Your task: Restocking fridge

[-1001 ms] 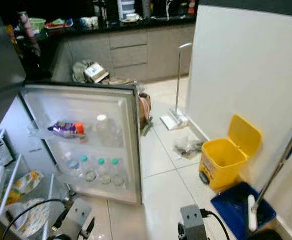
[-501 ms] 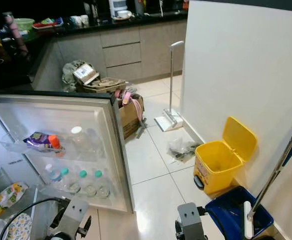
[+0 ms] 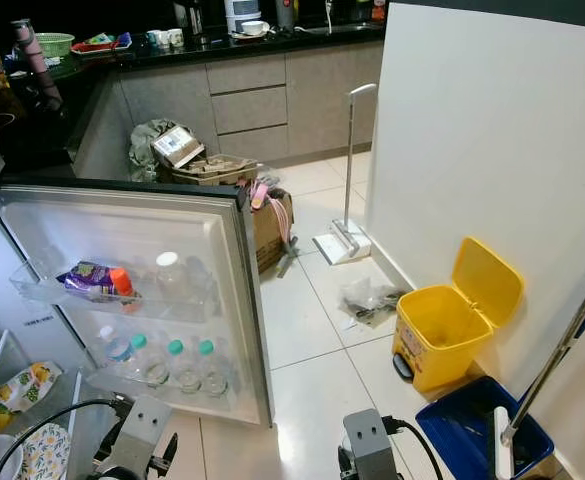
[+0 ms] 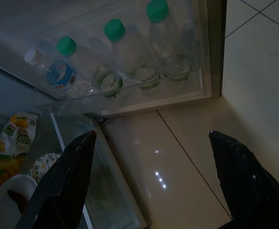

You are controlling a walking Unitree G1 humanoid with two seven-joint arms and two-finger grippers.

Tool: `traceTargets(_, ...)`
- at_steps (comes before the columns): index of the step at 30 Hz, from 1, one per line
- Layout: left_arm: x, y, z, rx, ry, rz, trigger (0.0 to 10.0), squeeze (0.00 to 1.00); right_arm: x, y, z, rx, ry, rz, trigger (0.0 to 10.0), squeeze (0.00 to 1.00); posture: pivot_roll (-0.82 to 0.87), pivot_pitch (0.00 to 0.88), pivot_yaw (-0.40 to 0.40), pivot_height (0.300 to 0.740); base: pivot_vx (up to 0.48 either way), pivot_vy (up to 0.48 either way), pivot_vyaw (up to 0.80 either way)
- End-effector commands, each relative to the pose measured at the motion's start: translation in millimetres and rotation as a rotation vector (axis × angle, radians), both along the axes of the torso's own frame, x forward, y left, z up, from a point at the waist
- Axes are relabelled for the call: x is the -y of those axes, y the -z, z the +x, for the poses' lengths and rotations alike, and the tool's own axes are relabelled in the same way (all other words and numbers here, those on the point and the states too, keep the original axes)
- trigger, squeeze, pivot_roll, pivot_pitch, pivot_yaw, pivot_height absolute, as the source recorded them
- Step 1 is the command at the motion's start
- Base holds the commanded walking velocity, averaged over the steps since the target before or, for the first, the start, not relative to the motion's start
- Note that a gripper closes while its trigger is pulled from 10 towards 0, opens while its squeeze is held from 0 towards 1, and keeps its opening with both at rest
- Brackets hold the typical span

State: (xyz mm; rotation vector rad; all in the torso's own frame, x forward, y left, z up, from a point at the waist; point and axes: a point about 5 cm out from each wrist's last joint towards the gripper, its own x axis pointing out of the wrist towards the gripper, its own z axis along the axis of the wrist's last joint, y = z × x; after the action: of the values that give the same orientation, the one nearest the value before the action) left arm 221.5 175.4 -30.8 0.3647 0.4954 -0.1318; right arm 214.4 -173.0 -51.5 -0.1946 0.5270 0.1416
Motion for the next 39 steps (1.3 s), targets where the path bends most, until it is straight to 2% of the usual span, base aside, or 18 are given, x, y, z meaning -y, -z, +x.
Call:
traceTargets(1, 1.9, 1.4, 0.1, 0.0, -0.002, -0.005, 10.0, 0.0, -2.9, -7.9, 8.8, 0.059, -0.027, -0.014, 10.0, 0.0, -0.16, 0.012, 0.043, 0.74, 0.0, 0.0, 0.0)
traceTargets(5, 1.7, 1.6, 0.2, -0.002, -0.004, -0.003, 10.0, 0.0, -3.7, -19.2, 21.3, 0.128, -0.043, -0.014, 10.0, 0.0, -0.16, 0.012, 0.043, 0.74, 0.0, 0.0, 0.0)
traceTargets(6, 1.5, 1.2, 0.6, -0.001, -0.002, -0.002, 10.0, 0.0, -7.2, -36.9, 39.8, 0.219, -0.079, -0.004, 10.0, 0.0, -0.16, 0.013, 0.046, 0.74, 0.0, 0.0, 0.0)
traceTargets(8, 1.8, -0.3, 1.8, 0.007, -0.002, -0.005, 10.0, 0.0, -10.7, -51.1, 53.4, 0.284, -0.101, 0.014, 10.0, 0.0, -0.16, 0.012, 0.045, 0.74, 0.0, 0.0, 0.0)
traceTargets(10, 1.8, -0.3, 1.8, 0.007, -0.002, -0.005, 10.0, 0.0, -10.7, -51.1, 53.4, 0.284, -0.101, 0.014, 10.0, 0.0, -0.16, 0.012, 0.045, 0.74, 0.0, 0.0, 0.0)
traceTargets(13, 3.8, -5.6, 7.5, 0.036, -0.006, -0.017, 10.0, 0.0, -21.7, -76.7, 75.4, 0.386, -0.144, 0.059, 10.0, 0.0, -0.15, 0.008, 0.04, 0.74, 0.0, 0.0, 0.0)
traceTargets(15, 4.7, -7.2, 9.2, 0.049, -0.009, -0.02, 10.0, 0.0, -29.2, -80.4, 78.3, 0.402, -0.166, 0.071, 10.0, 0.0, -0.15, 0.006, 0.037, 0.74, 0.0, 0.0, 0.0)
traceTargets(22, 6.1, -7.5, 8.8, 0.056, -0.013, -0.028, 10.0, 0.0, -33.4, -74.2, 72.6, 0.382, -0.174, 0.072, 10.0, 0.0, -0.15, 0.005, 0.038, 0.74, 0.0, 0.0, 0.0)
traceTargets(26, 10.8, -14.3, 8.7, 0.083, 0.009, -0.097, 10.0, 0.0, -34.9, -71.5, 66.6, 0.382, -0.214, 0.054, 10.0, 0.0, -0.15, 0.007, 0.042, 0.74, 0.0, 0.0, 0.0)
traceTargets(27, 16.0, -21.6, 10.8, 0.096, 0.035, -0.169, 10.0, 0.0, -36.7, -73.5, 66.1, 0.395, -0.246, 0.039, 10.0, 0.0, -0.15, 0.007, 0.041, 0.74, 0.0, 0.0, 0.0)
traceTargets(28, 16.0, -21.6, 10.8, 0.096, 0.035, -0.169, 10.0, 0.0, -36.7, -73.5, 66.1, 0.395, -0.246, 0.039, 10.0, 0.0, -0.15, 0.007, 0.041, 0.74, 0.0, 0.0, 0.0)
traceTargets(29, 23.0, -33.0, 14.2, 0.105, 0.082, -0.267, 10.0, 0.0, -38.2, -77.0, 67.0, 0.416, -0.273, 0.022, 10.0, 0.0, -0.15, 0.007, 0.041, 0.74, 0.0, 0.0, 0.0)
traceTargets(30, 23.0, -33.0, 14.2, 0.105, 0.082, -0.267, 10.0, 0.0, -38.2, -77.0, 67.0, 0.416, -0.273, 0.022, 10.0, 0.0, -0.15, 0.007, 0.041, 0.74, 0.0, 0.0, 0.0)
traceTargets(31, 35.2, -64.9, 22.2, 0.138, 0.221, -0.438, 10.0, 0.0, -38.1, -86.3, 71.8, 0.465, -0.298, -0.011, 10.0, 0.0, -0.14, 0.007, 0.035, 0.74, 0.0, 0.0, 0.0)
traceTargets(32, 35.2, -64.9, 22.2, 0.138, 0.221, -0.438, 10.0, 0.0, -38.1, -86.3, 71.8, 0.465, -0.298, -0.011, 10.0, 0.0, -0.14, 0.007, 0.035, 0.74, 0.0, 0.0, 0.0)
traceTargets(35, 34.2, -112.2, 29.8, 0.175, 0.464, -0.532, 10.0, 0.0, -33.2, -105.0, 82.6, 0.556, -0.271, -0.032, 10.0, 0.0, -0.13, 0.004, 0.035, 0.74, 0.0, 0.0, 0.0)
traceTargets(38, 32.1, -122.5, 30.9, 0.177, 0.519, -0.54, 10.0, 0.0, -31.9, -111.2, 85.6, 0.583, -0.262, -0.03, 10.0, 0.0, -0.13, 0.004, 0.035, 0.74, 0.0, 0.0, 0.0)
traceTargets(39, 30.6, -133.8, 32.0, 0.176, 0.582, -0.549, 10.0, 0.0, -31.8, -119.6, 89.5, 0.616, -0.264, -0.025, 10.0, 0.0, -0.13, 0.003, 0.038, 0.74, 0.0, 0.0, 0.0)
